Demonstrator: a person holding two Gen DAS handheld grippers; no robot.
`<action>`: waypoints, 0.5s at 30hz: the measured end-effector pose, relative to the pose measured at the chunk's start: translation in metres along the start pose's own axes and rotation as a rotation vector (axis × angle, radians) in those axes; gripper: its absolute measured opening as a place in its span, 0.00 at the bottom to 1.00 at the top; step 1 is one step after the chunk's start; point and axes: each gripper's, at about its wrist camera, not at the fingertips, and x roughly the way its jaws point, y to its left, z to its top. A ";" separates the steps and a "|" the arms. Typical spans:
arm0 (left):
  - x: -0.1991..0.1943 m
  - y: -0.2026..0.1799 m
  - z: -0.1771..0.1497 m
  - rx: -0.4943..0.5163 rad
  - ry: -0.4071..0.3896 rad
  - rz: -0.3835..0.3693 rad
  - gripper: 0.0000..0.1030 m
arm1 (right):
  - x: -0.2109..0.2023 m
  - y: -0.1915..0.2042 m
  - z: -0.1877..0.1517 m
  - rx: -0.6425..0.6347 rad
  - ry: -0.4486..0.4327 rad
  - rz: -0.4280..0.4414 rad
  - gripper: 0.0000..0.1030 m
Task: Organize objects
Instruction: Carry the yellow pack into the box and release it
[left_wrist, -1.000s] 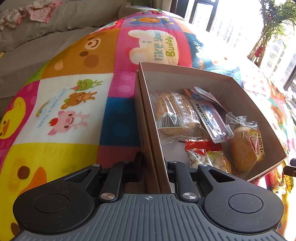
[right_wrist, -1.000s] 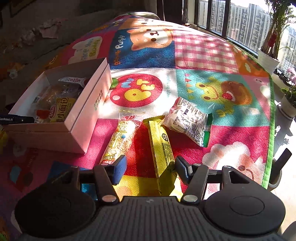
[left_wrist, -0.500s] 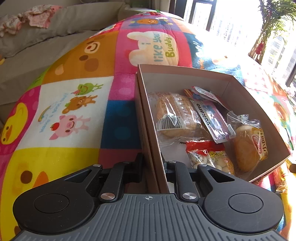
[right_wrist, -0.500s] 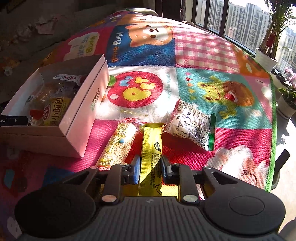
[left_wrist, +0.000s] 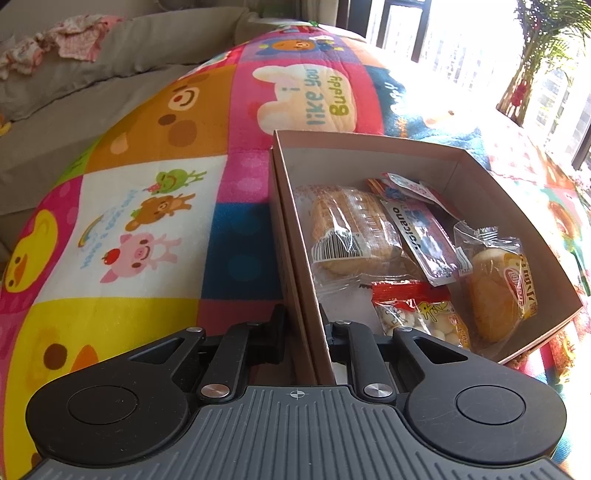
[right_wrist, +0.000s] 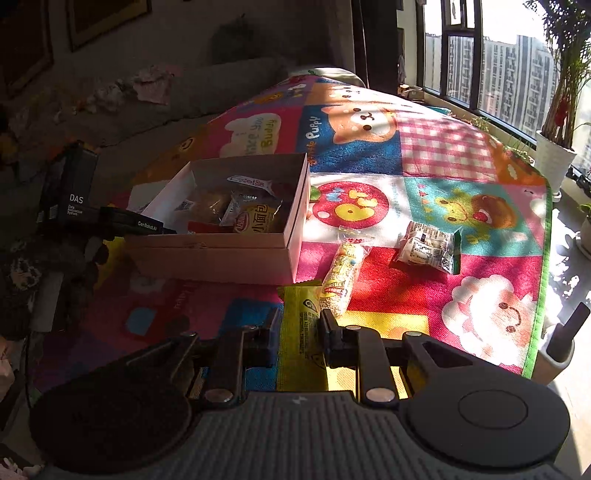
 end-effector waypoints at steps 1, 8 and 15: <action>0.000 0.000 0.000 0.000 -0.002 0.002 0.16 | -0.001 0.007 0.000 0.000 -0.012 0.010 0.21; 0.000 -0.001 -0.001 -0.012 -0.007 0.008 0.15 | -0.005 0.044 0.000 0.003 -0.064 0.103 0.21; 0.001 -0.001 -0.001 -0.012 -0.009 0.008 0.16 | -0.003 0.062 0.012 -0.037 -0.115 0.093 0.21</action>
